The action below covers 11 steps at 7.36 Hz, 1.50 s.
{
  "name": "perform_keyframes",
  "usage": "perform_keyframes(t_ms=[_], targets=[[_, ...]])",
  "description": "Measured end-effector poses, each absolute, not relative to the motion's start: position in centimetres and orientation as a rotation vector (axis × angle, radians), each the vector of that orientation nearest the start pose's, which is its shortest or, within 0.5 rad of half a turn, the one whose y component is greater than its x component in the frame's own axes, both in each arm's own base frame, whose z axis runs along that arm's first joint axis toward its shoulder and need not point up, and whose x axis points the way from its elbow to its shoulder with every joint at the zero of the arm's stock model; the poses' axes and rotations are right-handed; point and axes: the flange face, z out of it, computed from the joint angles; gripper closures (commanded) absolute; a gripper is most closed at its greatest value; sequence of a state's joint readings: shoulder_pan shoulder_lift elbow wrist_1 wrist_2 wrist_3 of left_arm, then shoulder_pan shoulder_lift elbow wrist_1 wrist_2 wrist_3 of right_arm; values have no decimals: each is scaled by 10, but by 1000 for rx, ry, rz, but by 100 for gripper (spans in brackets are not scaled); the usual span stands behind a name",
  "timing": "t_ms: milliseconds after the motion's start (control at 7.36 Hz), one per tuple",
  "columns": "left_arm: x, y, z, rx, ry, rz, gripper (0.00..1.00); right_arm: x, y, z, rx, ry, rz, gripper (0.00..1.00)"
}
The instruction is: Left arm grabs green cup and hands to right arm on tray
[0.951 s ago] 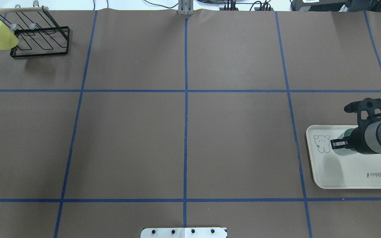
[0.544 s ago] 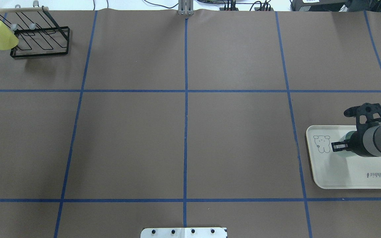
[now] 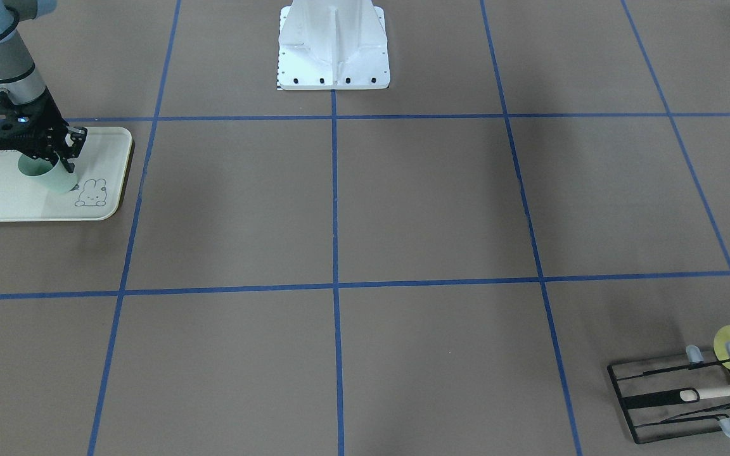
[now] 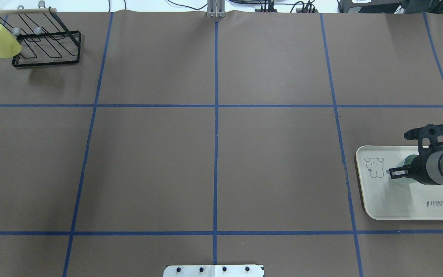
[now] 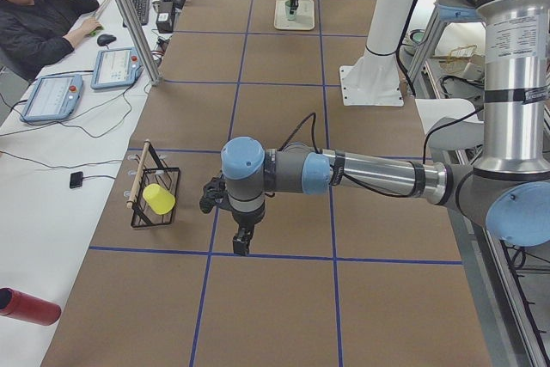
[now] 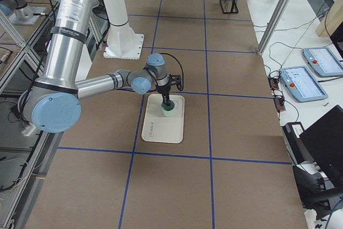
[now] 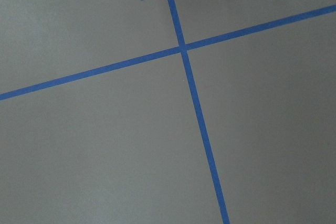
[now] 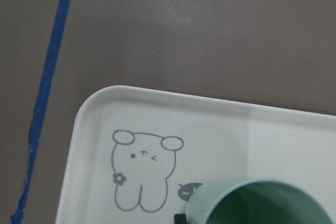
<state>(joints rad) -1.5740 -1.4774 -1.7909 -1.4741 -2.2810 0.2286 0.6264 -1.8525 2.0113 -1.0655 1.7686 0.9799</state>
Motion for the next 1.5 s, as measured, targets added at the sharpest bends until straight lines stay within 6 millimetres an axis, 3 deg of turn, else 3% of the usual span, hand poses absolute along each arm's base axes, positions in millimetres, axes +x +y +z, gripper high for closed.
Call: perform_keyframes(t_ms=[272,408,1087,1359,1495], targets=[[-70,-452,610,108,704,226,0,-261,-335,516,225,-671,-35,0],[-70,-452,610,108,704,225,0,-250,-343,512,214,-686,-35,0],[-69,-452,610,107,704,224,0,-163,-437,462,183,-708,-95,0],[-69,-453,612,104,705,223,0,-118,-462,475,183,-663,-162,0],[-69,-452,613,102,705,222,0,-91,-473,499,172,-659,-198,0]])
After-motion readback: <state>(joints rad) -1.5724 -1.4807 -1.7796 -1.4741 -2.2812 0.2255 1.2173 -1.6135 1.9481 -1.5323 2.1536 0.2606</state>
